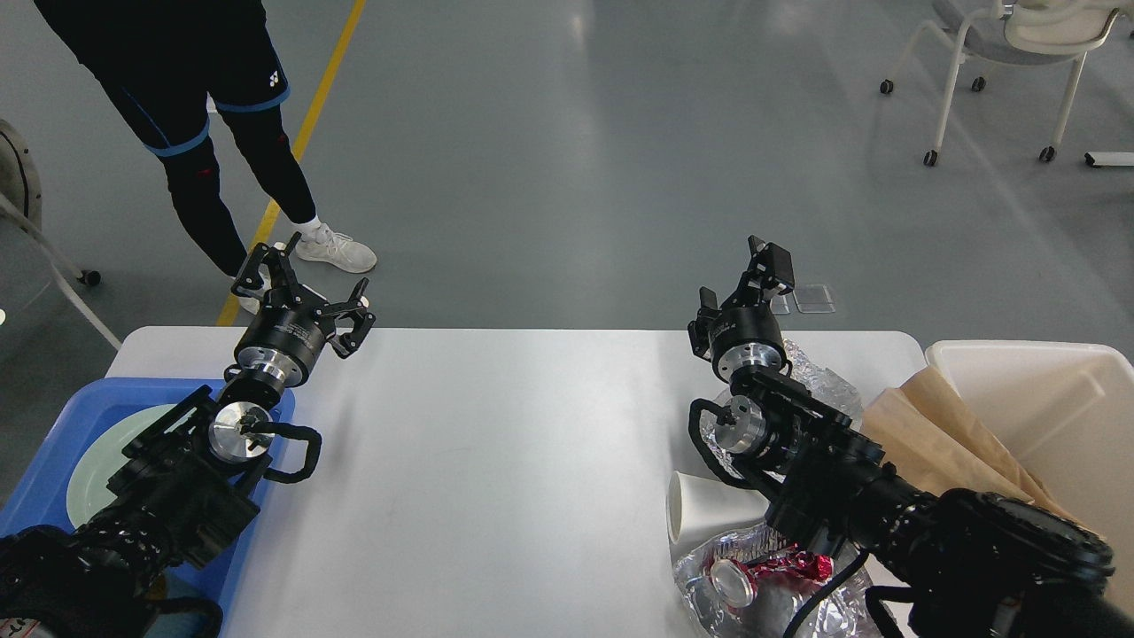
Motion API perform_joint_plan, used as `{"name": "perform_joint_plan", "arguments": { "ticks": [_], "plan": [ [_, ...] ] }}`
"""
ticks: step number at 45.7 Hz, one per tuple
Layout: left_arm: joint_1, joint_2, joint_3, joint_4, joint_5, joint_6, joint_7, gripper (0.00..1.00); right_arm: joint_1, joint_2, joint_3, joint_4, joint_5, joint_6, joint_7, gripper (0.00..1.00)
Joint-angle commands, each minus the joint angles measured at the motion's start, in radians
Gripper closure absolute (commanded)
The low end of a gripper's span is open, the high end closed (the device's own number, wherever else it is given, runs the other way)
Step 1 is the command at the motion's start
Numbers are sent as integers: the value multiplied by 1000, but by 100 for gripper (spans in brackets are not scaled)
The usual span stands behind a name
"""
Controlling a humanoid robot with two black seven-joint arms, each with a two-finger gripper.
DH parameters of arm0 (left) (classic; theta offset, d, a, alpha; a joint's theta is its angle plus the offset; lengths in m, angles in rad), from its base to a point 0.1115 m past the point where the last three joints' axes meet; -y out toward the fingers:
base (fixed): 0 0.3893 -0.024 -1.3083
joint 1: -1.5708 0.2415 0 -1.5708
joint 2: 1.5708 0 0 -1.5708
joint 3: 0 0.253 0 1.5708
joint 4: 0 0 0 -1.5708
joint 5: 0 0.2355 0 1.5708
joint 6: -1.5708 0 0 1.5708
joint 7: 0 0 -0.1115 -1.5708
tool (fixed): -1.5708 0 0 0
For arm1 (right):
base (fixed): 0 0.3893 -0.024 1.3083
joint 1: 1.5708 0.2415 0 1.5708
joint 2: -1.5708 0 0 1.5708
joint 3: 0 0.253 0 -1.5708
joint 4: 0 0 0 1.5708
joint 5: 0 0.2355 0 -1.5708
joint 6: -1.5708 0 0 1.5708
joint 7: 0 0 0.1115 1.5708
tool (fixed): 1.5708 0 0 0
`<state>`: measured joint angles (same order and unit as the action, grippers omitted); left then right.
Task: Tidy desktop
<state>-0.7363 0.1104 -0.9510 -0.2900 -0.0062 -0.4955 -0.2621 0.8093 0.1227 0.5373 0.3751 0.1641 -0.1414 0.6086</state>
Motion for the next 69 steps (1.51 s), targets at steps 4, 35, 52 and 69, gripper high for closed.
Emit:
{"name": "perform_joint_plan", "arguments": {
  "ticks": [4, 35, 52, 69],
  "plan": [
    [0, 0, 0, 0, 0, 0, 1, 2, 50, 11, 1, -1, 2, -1, -4, 0],
    [0, 0, 0, 0, 0, 0, 1, 2, 645, -443, -1053, 181, 31, 85, -10, 0],
    [0, 0, 0, 0, 0, 0, 0, 2, 1183, -356, -1648, 810, 28, 492, -13, 0],
    [0, 0, 0, 0, 0, 0, 1, 2, 1511, -204, -1758, 1189, -206, 825, -443, 0]
  ]
}}
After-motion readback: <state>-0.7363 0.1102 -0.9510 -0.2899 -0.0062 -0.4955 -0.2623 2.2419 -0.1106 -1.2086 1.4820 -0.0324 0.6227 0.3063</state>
